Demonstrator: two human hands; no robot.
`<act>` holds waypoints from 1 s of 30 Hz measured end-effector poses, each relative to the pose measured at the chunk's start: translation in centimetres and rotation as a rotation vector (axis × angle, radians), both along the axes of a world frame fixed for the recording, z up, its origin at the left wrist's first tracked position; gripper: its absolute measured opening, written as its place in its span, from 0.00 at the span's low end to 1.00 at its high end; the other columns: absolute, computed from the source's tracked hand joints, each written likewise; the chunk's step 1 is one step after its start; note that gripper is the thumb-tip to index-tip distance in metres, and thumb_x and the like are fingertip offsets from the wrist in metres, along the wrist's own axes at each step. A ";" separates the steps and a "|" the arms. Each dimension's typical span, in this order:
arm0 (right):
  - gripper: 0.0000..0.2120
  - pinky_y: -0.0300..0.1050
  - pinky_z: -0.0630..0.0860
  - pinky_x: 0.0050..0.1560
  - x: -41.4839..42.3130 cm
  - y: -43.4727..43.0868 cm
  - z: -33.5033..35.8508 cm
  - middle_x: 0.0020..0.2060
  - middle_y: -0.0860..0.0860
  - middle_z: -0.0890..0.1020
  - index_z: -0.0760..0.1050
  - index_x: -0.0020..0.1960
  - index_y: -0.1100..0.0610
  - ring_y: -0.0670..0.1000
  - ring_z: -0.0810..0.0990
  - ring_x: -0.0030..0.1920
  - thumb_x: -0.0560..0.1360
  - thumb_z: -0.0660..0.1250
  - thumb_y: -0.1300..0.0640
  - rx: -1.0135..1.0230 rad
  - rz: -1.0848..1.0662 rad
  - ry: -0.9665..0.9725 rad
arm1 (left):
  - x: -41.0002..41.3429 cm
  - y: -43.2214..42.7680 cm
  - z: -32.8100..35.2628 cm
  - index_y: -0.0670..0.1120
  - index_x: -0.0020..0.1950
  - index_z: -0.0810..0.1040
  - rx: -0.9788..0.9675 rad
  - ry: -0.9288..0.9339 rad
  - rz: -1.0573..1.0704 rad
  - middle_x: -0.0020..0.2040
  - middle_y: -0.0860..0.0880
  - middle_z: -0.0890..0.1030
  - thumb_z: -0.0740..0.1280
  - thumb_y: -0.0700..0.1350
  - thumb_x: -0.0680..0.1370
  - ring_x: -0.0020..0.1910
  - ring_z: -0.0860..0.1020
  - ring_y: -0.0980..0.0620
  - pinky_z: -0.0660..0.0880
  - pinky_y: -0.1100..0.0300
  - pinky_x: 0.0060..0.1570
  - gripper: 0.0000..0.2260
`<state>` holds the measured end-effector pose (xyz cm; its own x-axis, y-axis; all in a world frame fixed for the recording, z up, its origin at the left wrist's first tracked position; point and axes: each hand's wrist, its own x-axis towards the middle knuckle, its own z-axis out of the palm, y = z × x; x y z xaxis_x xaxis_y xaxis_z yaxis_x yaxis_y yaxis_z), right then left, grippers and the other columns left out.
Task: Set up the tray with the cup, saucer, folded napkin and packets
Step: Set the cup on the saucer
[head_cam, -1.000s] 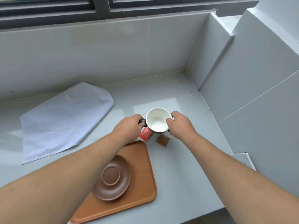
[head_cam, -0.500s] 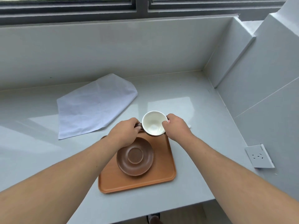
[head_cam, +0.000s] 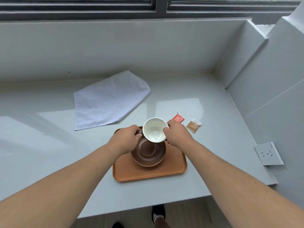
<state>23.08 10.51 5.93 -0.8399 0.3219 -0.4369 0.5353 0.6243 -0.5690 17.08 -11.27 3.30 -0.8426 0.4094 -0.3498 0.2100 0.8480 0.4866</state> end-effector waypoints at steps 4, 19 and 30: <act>0.11 0.53 0.82 0.47 0.6 -0.8 -0.4 0.47 0.52 0.81 0.75 0.53 0.54 0.57 0.83 0.44 0.75 0.58 0.54 0.014 0.020 -0.002 | 0.8 -0.9 -0.3 0.59 0.53 0.75 0.008 -0.022 -0.001 0.48 0.59 0.79 0.62 0.55 0.82 0.49 0.78 0.53 0.69 0.58 0.40 0.03; 0.12 0.42 0.70 0.34 1.8 -3.2 -1.5 0.39 0.42 0.80 0.75 0.48 0.40 0.47 0.79 0.40 0.75 0.59 0.56 -0.048 0.041 0.026 | 2.4 -3.4 0.0 0.57 0.44 0.72 0.027 -0.091 -0.023 0.43 0.57 0.79 0.63 0.50 0.82 0.43 0.77 0.54 0.71 0.55 0.40 0.06; 0.08 0.39 0.65 0.33 2.3 -3.6 -2.8 0.40 0.40 0.76 0.71 0.50 0.43 0.41 0.74 0.40 0.76 0.60 0.55 -0.036 0.063 0.013 | 2.9 -4.2 -0.6 0.57 0.49 0.74 0.019 -0.128 -0.016 0.48 0.57 0.82 0.64 0.51 0.82 0.48 0.78 0.53 0.73 0.57 0.44 0.03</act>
<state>25.39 6.94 3.17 -0.8636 0.2524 -0.4363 0.4881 0.6353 -0.5984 20.02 -15.48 2.72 -0.7850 0.4299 -0.4460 0.1586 0.8355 0.5261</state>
